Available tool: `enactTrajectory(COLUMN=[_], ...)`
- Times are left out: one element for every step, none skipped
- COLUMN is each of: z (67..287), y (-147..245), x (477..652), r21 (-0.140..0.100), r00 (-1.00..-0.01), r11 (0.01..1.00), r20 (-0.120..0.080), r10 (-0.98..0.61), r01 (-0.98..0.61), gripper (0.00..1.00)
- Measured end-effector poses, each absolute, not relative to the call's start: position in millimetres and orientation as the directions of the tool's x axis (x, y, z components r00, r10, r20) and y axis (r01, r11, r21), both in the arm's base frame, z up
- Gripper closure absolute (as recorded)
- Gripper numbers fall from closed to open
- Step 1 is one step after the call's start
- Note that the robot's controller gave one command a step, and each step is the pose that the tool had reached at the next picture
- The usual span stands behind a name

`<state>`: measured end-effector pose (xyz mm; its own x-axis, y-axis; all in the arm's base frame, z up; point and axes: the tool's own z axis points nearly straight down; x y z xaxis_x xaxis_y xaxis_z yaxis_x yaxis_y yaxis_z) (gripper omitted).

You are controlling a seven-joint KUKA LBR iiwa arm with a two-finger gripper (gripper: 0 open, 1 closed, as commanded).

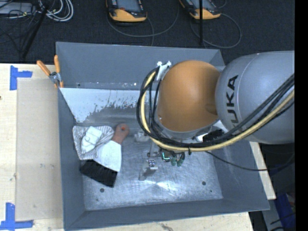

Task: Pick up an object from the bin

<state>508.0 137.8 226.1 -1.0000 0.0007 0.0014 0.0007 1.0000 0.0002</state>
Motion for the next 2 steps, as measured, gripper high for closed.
enactTrajectory(z=[192.9, 133.1], y=[145.5, 159.8], x=[512.6, 523.8], r21=[0.0, 0.0], r00=[-0.998, -0.981], r11=[0.998, 0.981], r20=[-0.005, -0.003], r10=[-0.057, -0.196], r01=[-0.057, -0.196], gripper=[0.0, 0.0])
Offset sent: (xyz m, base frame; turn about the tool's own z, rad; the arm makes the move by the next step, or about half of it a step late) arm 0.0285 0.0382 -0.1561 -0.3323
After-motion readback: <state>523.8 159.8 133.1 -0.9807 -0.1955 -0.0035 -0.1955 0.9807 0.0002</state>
